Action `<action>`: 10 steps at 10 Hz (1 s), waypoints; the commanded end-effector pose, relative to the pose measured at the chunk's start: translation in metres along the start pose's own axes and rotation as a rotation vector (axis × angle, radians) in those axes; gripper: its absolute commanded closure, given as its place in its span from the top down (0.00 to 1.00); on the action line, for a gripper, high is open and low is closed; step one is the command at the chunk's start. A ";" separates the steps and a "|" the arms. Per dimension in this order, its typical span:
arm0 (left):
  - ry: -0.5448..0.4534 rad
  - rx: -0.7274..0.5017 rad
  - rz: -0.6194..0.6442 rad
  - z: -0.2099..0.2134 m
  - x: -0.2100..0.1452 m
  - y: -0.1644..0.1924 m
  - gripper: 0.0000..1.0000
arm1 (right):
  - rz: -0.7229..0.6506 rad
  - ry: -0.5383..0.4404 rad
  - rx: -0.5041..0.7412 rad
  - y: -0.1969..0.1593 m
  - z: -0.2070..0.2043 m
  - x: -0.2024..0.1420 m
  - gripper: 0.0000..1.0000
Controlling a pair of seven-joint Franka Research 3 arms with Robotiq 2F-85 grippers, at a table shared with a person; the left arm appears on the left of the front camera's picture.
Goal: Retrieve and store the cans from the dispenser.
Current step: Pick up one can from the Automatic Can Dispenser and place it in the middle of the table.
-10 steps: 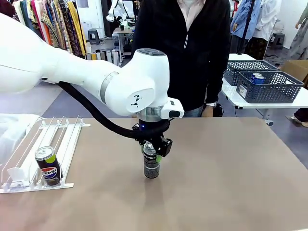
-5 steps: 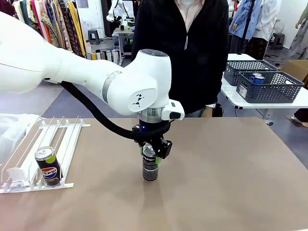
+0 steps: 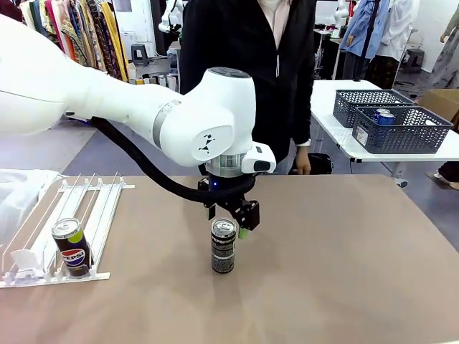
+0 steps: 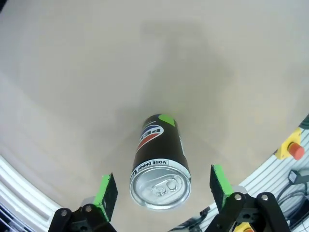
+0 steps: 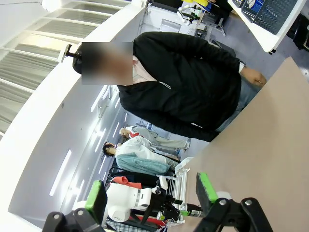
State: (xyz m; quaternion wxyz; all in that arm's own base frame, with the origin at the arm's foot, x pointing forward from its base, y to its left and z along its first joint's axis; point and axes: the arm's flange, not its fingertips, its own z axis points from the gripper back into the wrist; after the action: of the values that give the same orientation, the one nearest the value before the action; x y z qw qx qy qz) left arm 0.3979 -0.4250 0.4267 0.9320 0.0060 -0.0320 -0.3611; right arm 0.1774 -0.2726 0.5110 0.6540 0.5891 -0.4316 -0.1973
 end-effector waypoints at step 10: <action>-0.667 -0.827 0.497 0.144 -0.336 0.268 1.00 | 0.025 -0.017 0.027 0.001 -0.003 0.003 1.00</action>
State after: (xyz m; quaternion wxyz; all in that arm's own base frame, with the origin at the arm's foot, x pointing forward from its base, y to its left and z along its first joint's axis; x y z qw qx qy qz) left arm 0.3213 -0.0171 0.5819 0.8713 -0.4433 -0.1737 -0.1191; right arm 0.1775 -0.2729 0.5103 0.6538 0.5894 -0.4310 -0.1981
